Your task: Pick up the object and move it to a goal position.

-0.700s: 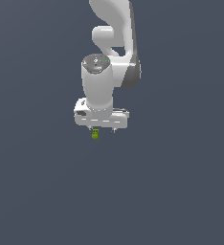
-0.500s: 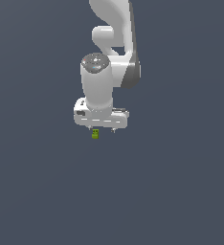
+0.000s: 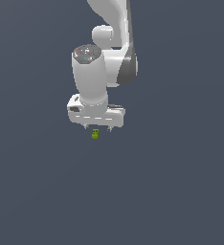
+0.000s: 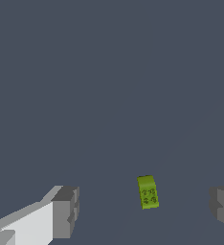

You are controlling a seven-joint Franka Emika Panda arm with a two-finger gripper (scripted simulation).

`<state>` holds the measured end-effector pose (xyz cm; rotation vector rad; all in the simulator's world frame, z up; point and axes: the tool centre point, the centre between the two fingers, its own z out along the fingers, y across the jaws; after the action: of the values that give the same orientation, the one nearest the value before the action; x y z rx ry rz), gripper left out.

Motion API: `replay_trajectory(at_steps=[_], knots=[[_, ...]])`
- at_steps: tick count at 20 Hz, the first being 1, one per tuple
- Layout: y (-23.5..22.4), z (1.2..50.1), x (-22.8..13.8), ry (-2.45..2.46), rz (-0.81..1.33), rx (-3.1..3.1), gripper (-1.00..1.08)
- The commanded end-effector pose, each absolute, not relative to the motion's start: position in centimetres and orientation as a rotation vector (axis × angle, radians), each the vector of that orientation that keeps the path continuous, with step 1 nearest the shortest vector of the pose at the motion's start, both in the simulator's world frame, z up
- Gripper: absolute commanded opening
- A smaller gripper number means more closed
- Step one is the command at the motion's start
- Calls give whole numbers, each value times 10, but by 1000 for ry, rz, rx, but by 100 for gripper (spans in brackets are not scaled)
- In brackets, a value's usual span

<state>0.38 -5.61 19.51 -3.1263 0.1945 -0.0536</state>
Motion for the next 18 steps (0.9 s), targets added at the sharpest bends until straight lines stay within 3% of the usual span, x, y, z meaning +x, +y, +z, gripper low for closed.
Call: replay_trajectory(at_steps=[1,10,18], knots=[[-56,192,3,190,-50,-3127,100],[-68,156,-17,131,-38,-3133,100],[-85,99,-57,28,-16,-3140,100]])
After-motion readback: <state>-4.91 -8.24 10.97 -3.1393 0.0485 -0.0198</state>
